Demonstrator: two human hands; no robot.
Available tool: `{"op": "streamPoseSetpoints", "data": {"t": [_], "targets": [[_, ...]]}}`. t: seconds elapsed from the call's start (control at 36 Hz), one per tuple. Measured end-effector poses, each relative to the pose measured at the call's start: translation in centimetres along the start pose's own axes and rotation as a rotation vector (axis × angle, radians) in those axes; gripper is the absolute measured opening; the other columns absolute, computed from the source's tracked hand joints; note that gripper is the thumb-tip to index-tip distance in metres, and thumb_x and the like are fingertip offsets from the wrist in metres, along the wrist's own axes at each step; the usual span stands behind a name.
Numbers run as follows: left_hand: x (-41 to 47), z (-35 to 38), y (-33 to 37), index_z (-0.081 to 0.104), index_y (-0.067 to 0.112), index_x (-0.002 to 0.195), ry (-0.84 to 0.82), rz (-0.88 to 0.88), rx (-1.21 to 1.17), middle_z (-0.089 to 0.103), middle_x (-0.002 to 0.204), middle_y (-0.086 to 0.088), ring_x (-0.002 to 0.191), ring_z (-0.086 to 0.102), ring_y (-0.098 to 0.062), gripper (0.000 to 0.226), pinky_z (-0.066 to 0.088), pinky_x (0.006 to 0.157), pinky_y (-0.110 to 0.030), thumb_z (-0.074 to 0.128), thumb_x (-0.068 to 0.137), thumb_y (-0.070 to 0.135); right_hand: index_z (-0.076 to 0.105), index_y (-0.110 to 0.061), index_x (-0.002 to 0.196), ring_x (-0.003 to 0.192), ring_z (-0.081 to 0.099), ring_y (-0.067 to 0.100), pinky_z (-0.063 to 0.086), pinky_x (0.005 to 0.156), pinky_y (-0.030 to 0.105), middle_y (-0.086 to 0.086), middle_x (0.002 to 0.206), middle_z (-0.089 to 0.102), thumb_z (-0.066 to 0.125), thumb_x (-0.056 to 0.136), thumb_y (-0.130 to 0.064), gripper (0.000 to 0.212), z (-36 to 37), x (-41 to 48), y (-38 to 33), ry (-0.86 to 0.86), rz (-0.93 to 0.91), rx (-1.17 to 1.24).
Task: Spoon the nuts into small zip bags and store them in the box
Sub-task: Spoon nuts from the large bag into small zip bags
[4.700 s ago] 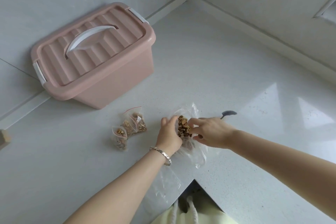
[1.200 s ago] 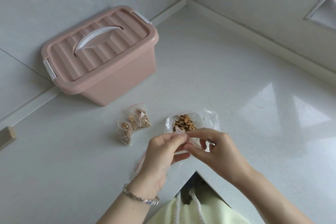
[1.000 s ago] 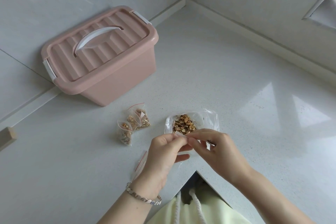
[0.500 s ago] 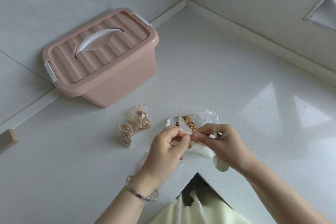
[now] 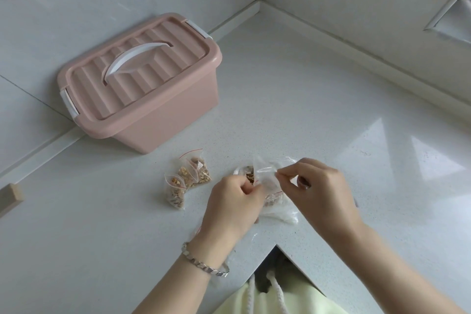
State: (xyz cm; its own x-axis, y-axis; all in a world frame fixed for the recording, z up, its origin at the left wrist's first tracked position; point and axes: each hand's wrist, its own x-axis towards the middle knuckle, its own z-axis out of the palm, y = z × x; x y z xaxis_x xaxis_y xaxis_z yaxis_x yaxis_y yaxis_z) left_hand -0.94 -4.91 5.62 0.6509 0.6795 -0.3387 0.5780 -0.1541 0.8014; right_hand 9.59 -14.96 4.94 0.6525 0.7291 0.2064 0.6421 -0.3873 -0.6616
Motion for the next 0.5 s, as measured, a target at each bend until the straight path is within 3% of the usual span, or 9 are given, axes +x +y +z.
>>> {"op": "streamPoseSetpoints", "data": {"t": [0.08, 0.14, 0.17, 0.22, 0.28, 0.33, 0.39, 0.44, 0.5], "targets": [[-0.1, 0.0, 0.4, 0.039, 0.016, 0.053, -0.048, -0.033, 0.163, 0.051, 0.047, 0.0, 0.045, 0.055, -0.009, 0.034, 0.036, 0.049, -0.021, 0.052, 0.08, 0.03, 0.069, -0.014, 0.065, 0.046, 0.041, -0.004, 0.044, 0.041, 0.02, -0.006, 0.059, 0.062, 0.07, 0.071, -0.013, 0.006, 0.4, -0.1, 0.0, 0.054, -0.014, -0.08], [-0.1, 0.0, 0.3, 0.039, 0.018, 0.054, -0.01, 0.044, 0.236, 0.05, 0.053, 0.003, 0.054, 0.052, -0.013, 0.031, 0.036, 0.054, -0.025, 0.053, 0.079, 0.028, 0.07, -0.014, 0.066, 0.043, 0.041, -0.002, 0.042, 0.042, 0.019, -0.008, 0.057, 0.061, 0.074, 0.071, -0.01, 0.008, 0.2, 0.0, -0.1, 0.034, 0.058, -0.048], [-0.1, -0.1, 0.1, 0.042, 0.02, 0.058, 0.023, 0.123, 0.228, 0.051, 0.057, 0.007, 0.058, 0.051, -0.012, 0.026, 0.037, 0.056, -0.024, 0.055, 0.078, 0.028, 0.07, -0.013, 0.067, 0.042, 0.043, 0.002, 0.039, 0.045, 0.013, -0.012, 0.056, 0.059, 0.074, 0.072, -0.008, 0.009, 0.0, 0.1, -0.2, 0.01, 0.114, -0.001], [0.0, -0.2, -0.4, 0.048, 0.024, 0.081, 0.079, 0.304, 0.21, 0.053, 0.082, 0.011, 0.077, 0.05, -0.005, 0.014, 0.037, 0.066, -0.009, 0.059, 0.077, 0.03, 0.07, -0.014, 0.069, 0.05, 0.051, 0.002, 0.04, 0.051, 0.01, -0.019, 0.059, 0.058, 0.072, 0.075, -0.009, 0.008, -0.5, 0.4, -0.3, -0.035, 0.233, 0.136], [0.6, 0.1, -1.6, 0.038, 0.022, 0.117, 0.078, 0.478, 0.296, 0.043, 0.116, 0.009, 0.111, 0.039, 0.001, 0.055, 0.028, 0.094, -0.002, 0.061, 0.072, 0.044, 0.069, -0.018, 0.069, 0.051, 0.051, -0.001, 0.041, 0.053, 0.009, -0.017, 0.061, 0.063, 0.072, 0.076, -0.012, 0.01, -0.9, 0.6, -0.6, -0.059, 0.314, 0.253], [0.9, 0.6, -2.4, 0.014, 0.027, 0.137, 0.044, 0.592, 0.361, 0.02, 0.139, 0.011, 0.134, 0.013, 0.0, 0.093, 0.01, 0.112, -0.017, 0.064, 0.064, 0.053, 0.069, -0.02, 0.066, 0.045, 0.048, -0.001, 0.038, 0.048, 0.01, -0.015, 0.058, 0.064, 0.073, 0.075, -0.014, 0.011, -1.1, 0.8, -1.0, -0.086, 0.363, 0.337], [0.9, 1.2, -2.6, 0.003, 0.029, 0.14, 0.041, 0.6, 0.358, 0.008, 0.146, 0.017, 0.139, 0.0, -0.002, 0.109, 0.009, 0.114, -0.029, 0.067, 0.057, 0.058, 0.069, -0.02, 0.065, 0.043, 0.045, -0.001, 0.035, 0.045, 0.009, -0.015, 0.058, 0.064, 0.073, 0.075, -0.014, 0.012, -1.1, 0.8, -1.5, -0.136, 0.39, 0.391], [0.9, 1.8, -2.6, 0.009, 0.021, 0.141, 0.099, 0.609, 0.341, 0.022, 0.148, 0.005, 0.141, 0.013, -0.009, 0.11, 0.022, 0.115, -0.041, 0.069, 0.057, 0.059, 0.07, -0.017, 0.066, 0.044, 0.045, -0.001, 0.034, 0.047, 0.007, -0.011, 0.057, 0.063, 0.072, 0.075, -0.013, 0.01, -1.1, 0.9, -2.0, -0.18, 0.38, 0.415], [1.1, 2.0, -2.3, 0.021, 0.012, 0.138, 0.194, 0.633, 0.309, 0.043, 0.136, -0.004, 0.131, 0.034, -0.015, 0.099, 0.037, 0.104, -0.05, 0.067, 0.063, 0.058, 0.07, -0.013, 0.067, 0.045, 0.047, -0.001, 0.034, 0.048, 0.007, -0.01, 0.06, 0.063, 0.072, 0.075, -0.01, 0.009, -1.0, 0.8, -2.3, -0.202, 0.369, 0.438]]}}
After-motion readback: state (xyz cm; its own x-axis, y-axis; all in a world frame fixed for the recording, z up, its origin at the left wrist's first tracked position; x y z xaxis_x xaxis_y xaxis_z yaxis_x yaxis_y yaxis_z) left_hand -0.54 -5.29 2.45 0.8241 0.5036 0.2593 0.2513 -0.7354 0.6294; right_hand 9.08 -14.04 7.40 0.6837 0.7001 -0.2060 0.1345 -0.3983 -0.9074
